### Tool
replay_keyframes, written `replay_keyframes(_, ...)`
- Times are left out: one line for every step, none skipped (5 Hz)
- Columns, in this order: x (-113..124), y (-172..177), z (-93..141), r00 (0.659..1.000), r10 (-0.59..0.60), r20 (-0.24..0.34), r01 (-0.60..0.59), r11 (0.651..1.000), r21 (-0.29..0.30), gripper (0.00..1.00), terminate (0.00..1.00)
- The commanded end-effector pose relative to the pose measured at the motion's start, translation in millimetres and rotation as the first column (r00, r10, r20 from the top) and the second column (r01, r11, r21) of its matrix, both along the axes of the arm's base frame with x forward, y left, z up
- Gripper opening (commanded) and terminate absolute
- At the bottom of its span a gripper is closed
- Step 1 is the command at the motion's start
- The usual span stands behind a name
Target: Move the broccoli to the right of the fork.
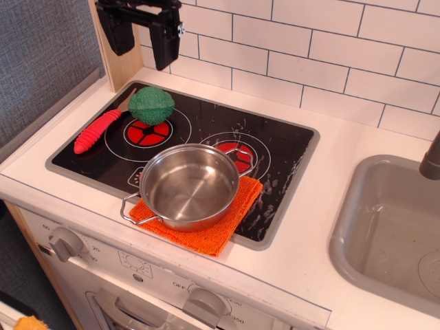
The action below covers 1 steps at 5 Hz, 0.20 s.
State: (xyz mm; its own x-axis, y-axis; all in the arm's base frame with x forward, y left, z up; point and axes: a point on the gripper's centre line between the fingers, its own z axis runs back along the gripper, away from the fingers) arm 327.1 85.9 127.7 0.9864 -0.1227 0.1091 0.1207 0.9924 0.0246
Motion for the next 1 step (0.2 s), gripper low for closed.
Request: replay_keyframes(-13.2, 4.2, 18.7, 0.997, 0.027, 0.07, -0.029, 0.999, 0.028, 1.0, 1.0)
